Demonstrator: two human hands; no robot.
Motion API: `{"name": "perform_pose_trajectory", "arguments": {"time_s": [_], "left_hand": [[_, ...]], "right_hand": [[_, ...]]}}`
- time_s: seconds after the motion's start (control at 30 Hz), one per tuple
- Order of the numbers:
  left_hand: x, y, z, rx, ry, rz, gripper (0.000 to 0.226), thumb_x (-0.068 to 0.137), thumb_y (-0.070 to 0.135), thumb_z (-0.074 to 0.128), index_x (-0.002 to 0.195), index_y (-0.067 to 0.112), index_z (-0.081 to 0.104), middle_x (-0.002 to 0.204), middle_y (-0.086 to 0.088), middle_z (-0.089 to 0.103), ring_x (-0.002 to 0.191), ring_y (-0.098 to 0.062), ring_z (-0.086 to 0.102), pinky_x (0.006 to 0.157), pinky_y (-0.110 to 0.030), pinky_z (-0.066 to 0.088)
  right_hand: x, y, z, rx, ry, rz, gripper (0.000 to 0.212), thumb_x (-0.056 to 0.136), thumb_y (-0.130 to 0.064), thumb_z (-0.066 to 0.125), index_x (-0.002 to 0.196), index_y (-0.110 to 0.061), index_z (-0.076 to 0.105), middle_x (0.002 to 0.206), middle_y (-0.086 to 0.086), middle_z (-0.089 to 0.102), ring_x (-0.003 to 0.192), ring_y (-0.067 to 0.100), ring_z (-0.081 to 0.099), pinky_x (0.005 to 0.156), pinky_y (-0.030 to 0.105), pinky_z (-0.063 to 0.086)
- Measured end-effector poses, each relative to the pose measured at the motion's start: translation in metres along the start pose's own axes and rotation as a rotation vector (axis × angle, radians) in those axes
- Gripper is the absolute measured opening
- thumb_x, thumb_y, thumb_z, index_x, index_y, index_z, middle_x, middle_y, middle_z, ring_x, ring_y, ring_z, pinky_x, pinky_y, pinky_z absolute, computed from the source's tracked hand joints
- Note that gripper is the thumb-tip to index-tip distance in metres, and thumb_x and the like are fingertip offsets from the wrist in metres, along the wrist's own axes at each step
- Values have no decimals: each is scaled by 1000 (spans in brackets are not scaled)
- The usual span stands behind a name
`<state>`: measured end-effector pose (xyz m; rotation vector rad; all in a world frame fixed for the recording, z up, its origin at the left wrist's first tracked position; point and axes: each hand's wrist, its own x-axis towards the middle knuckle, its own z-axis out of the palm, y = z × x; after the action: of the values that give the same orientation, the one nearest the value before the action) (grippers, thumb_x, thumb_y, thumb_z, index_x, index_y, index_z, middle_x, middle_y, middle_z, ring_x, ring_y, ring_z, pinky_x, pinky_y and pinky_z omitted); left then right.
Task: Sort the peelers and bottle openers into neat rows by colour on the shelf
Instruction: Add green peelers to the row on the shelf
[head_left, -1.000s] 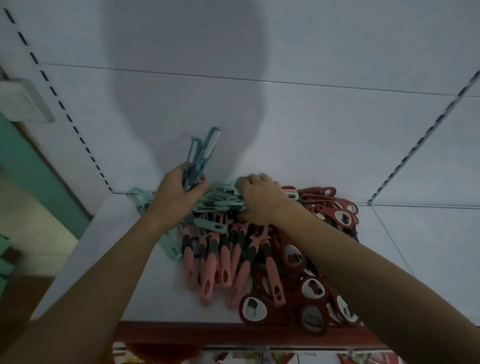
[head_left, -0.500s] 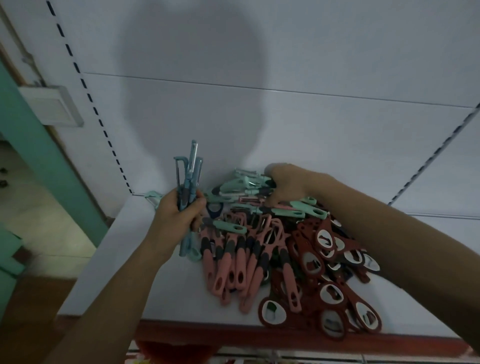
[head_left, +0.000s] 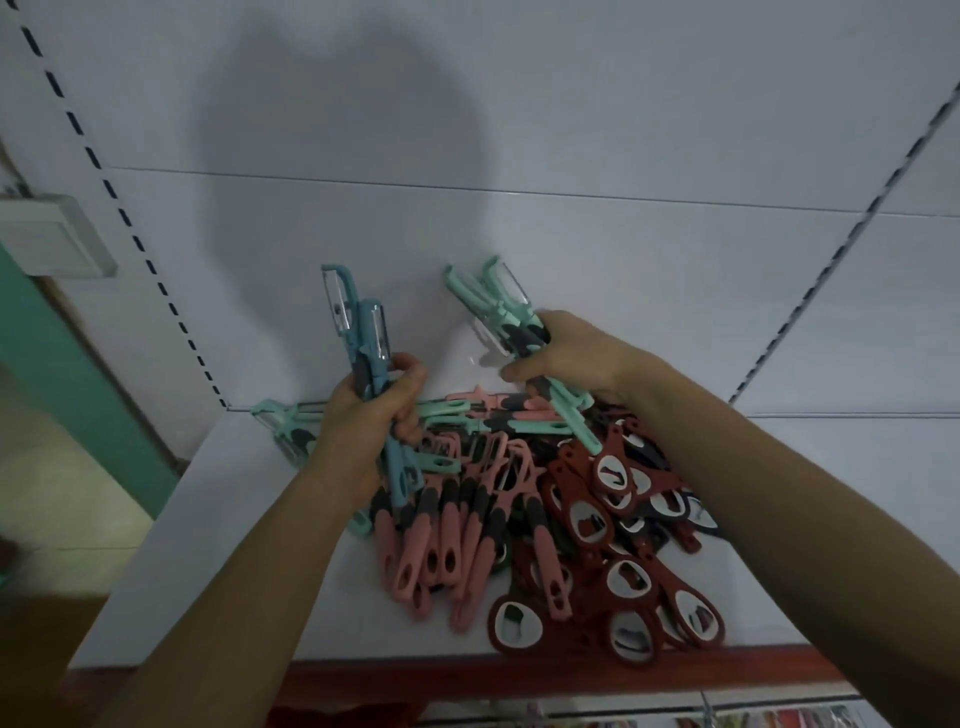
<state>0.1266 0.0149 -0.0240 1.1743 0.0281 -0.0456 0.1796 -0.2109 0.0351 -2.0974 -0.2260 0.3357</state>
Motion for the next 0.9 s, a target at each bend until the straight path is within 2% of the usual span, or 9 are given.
{"name": "perform_pose_trajectory", "arguments": {"time_s": [0.17, 0.3, 0.43, 0.5, 0.6, 0.7, 0.77, 0.83, 0.9], "left_hand": [[8, -8, 27, -109, -26, -70, 5, 99, 6, 60, 94, 8, 60, 53, 2, 38, 44, -12, 40, 44, -22, 41], [18, -17, 63, -81, -104, -54, 8, 99, 5, 60, 91, 6, 59, 60, -4, 53, 53, -19, 55, 52, -29, 51], [20, -26, 110, -65, -158, -101, 16, 100, 22, 61, 93, 7, 59, 71, -6, 65, 62, -22, 66, 61, -35, 59], [15, -32, 130, -88, -182, -152, 24, 99, 33, 60, 89, 11, 58, 64, -3, 59, 55, -19, 61, 58, -35, 58], [4, -48, 164, -135, -224, -237, 30, 98, 42, 59, 84, 16, 54, 53, 4, 34, 40, -9, 35, 42, -24, 41], [-8, -74, 214, -87, -262, -257, 20, 98, 27, 62, 84, 18, 52, 53, 4, 31, 39, -8, 30, 40, -22, 35], [-16, -97, 258, -37, -287, -238, 7, 98, 9, 61, 94, 14, 57, 54, 2, 37, 40, -10, 33, 43, -24, 38], [-28, -122, 306, 8, -322, -242, 12, 99, 2, 58, 109, 8, 60, 58, -1, 42, 44, -13, 38, 47, -26, 43], [-42, -147, 358, -1, -379, -262, 15, 99, 0, 54, 112, 3, 61, 63, -6, 51, 48, -17, 47, 52, -29, 50]], "right_hand": [[-26, 11, -4, 335, 117, -32, 14, 91, 0, 69, 85, -9, 59, 60, -9, 68, 56, 18, 57, 55, 26, 51], [-40, 25, -11, 605, 219, -22, 15, 91, 1, 69, 102, -5, 61, 69, -3, 68, 64, 21, 60, 57, 30, 53], [-58, 48, -28, 803, 345, -30, 15, 93, -2, 67, 106, -6, 62, 76, 8, 63, 67, 25, 64, 63, 35, 54], [-74, 65, -41, 947, 410, -20, 12, 95, -4, 65, 106, -5, 62, 78, 10, 64, 68, 27, 66, 67, 37, 56], [-110, 101, -66, 1125, 497, 19, 9, 96, -2, 61, 105, -5, 59, 76, 12, 62, 66, 28, 65, 66, 38, 57], [-154, 146, -98, 1118, 639, 101, 9, 95, -1, 62, 103, -2, 59, 74, 14, 61, 64, 30, 64, 66, 40, 57], [-187, 175, -126, 1099, 708, 126, 10, 95, 0, 63, 103, -2, 58, 74, 15, 61, 65, 32, 64, 68, 43, 57], [-221, 205, -157, 1044, 754, 130, 14, 95, 0, 63, 107, -2, 57, 73, 14, 61, 66, 32, 63, 69, 43, 57], [-256, 228, -190, 956, 786, 112, 18, 95, 0, 63, 112, -2, 57, 75, 15, 61, 67, 32, 64, 68, 42, 58]]}}
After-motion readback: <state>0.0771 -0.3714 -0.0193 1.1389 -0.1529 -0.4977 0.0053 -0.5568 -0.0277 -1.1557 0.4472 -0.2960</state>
